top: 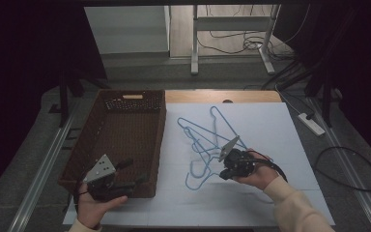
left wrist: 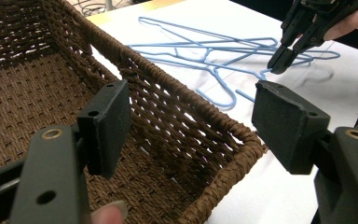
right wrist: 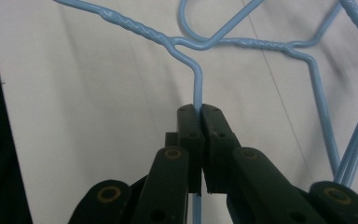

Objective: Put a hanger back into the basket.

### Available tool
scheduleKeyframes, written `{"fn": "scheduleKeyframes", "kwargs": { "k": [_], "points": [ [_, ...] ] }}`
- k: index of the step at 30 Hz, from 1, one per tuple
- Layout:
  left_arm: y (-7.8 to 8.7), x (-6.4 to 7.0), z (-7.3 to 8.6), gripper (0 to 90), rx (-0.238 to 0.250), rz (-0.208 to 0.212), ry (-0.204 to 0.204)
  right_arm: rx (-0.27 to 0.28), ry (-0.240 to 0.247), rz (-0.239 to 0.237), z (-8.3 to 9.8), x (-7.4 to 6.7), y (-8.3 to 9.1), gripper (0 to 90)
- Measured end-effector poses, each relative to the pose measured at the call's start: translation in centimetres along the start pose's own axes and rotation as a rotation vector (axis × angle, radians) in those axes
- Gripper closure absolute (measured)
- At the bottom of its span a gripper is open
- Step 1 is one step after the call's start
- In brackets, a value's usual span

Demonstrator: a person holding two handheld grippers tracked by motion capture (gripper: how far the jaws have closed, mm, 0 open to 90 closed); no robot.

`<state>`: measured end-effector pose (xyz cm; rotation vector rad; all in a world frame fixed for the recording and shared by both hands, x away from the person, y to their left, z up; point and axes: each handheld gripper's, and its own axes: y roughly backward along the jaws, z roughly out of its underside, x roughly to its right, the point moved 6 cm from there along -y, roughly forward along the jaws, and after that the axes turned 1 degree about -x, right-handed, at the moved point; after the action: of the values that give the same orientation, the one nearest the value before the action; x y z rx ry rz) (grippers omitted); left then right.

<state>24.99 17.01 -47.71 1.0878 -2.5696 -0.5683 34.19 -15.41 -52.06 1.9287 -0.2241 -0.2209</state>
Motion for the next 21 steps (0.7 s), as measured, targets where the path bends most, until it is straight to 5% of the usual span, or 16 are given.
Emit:
{"fn": "scheduleKeyframes", "kwargs": {
  "k": [10,21],
  "points": [
    [0.1,0.0,-0.1,28.9,0.0,0.0,-0.002,0.084,-0.079,-0.022,0.1,0.9,1.6,87.8],
    [0.2,0.0,-0.2,28.9,0.007,-0.002,0.001,0.295,-0.164,-0.034,-1.5,1.6,6.2,87.9]
  ]
}}
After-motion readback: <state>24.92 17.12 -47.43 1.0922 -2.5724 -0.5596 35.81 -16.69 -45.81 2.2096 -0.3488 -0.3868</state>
